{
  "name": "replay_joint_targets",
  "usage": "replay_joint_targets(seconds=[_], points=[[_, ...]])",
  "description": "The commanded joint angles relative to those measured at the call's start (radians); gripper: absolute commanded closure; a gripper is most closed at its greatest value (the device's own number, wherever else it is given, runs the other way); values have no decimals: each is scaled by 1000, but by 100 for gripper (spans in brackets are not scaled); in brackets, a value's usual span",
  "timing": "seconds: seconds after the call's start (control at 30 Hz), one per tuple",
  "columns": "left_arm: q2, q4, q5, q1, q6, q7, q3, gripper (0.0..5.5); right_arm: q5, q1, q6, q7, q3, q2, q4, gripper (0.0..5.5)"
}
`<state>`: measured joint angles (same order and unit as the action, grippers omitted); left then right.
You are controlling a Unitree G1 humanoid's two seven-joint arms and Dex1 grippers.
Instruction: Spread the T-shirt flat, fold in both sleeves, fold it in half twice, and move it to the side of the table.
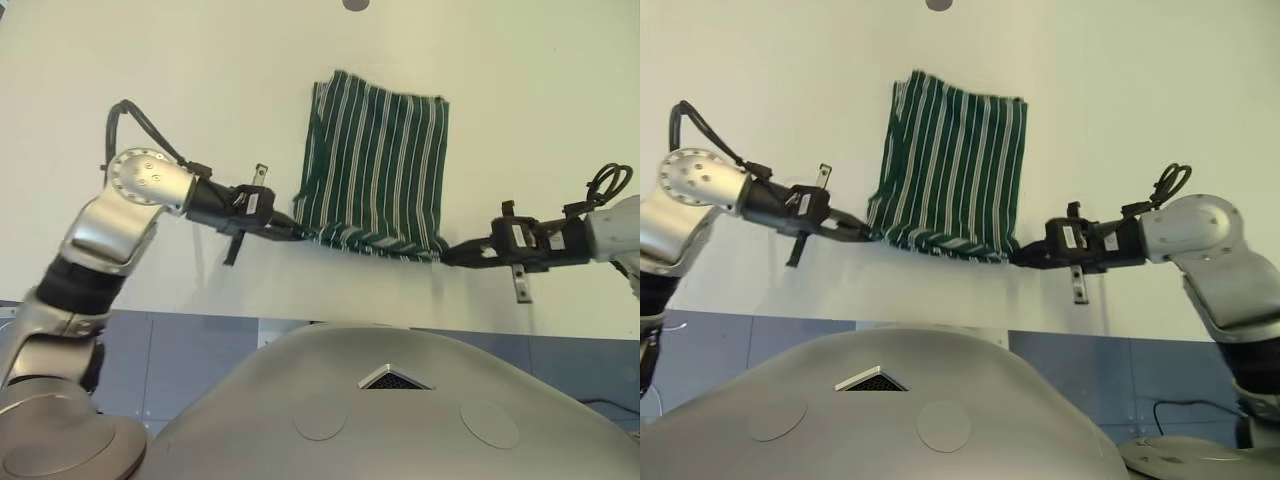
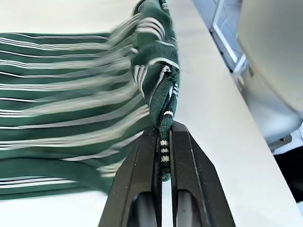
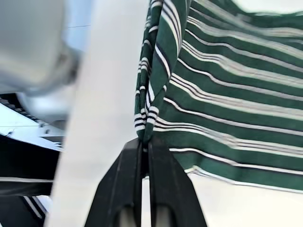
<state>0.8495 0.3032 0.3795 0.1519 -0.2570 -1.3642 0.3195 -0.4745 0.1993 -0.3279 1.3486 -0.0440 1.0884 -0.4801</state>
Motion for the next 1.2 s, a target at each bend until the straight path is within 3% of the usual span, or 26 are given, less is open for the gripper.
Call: replay_joint_targets(seconds=[0.03,0.17,0.3,0.33,0.43,0.57,0.73,0.87,0.97,1.07,1.2], points=[[-156,-218,-49,272,-70,116,-12,548,-20,-413,-85,61,-60,-96,283,550],[-311,-702,-180,508,36,179,24,548,112,-726,-47,124,-185,-246,735,550],[-451,-1072,-259,621,169,268,14,548,233,-877,38,-7,-207,-402,1095,550],[-477,-1117,-266,627,191,267,12,548,254,-889,56,-44,-202,-425,1140,550],[-534,-1223,-294,639,279,314,-12,480,309,-879,115,-150,-182,-455,1179,481],[-547,-1368,-308,693,427,590,-134,419,376,-845,281,-386,-120,-501,1131,414],[-541,-1260,-246,583,461,630,-254,336,246,-660,279,-336,-137,-648,847,389],[-579,-1048,-181,501,385,695,-327,336,318,-658,242,-393,-169,-722,1155,389],[-585,-872,-165,410,316,730,-339,336,318,-688,269,-516,-77,-695,1425,389],[-581,-747,-160,332,257,761,-349,336,279,-662,332,-785,80,-578,1627,389],[-601,-694,-144,289,220,833,-392,336,165,-637,437,-1071,295,-534,1688,389]])
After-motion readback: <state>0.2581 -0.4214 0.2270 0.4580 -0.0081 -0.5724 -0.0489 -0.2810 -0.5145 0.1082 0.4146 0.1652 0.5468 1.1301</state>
